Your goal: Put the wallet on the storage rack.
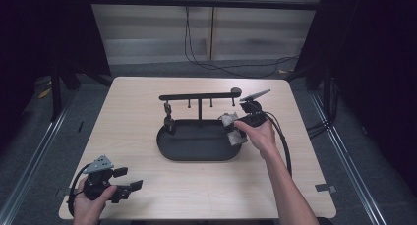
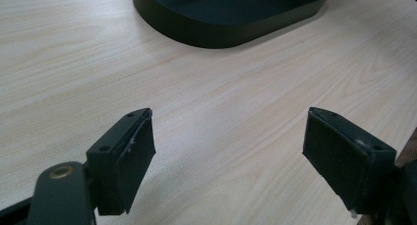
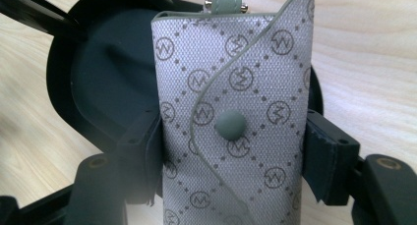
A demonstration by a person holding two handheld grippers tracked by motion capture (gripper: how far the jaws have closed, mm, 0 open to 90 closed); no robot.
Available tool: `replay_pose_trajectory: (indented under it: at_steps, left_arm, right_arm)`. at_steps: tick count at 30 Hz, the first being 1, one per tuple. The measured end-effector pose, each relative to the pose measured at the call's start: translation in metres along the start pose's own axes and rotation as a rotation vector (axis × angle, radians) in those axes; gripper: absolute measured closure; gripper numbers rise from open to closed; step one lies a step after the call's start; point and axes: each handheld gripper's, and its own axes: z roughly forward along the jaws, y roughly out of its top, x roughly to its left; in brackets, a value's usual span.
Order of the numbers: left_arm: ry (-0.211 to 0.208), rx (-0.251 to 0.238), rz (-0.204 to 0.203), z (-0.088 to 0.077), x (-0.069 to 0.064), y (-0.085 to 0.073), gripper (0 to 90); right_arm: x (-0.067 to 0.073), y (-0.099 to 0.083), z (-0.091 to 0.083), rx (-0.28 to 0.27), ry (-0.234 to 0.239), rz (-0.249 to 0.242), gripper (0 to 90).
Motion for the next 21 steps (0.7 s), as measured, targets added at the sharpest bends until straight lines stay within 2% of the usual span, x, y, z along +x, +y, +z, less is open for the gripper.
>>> replay_pose_trajectory:
  at_steps: [4,21]
  left_arm:
    - [-0.005,-0.004,0.000,0.001,0.000,0.000,19.6]
    - [-0.006,0.002,0.003,0.001,0.000,0.000,19.5]
  right_arm:
    - [-0.001,-0.002,0.004,-0.004,0.017,0.018,33.5]
    - [0.003,-0.006,0.034,0.021,-0.007,0.017,33.4]
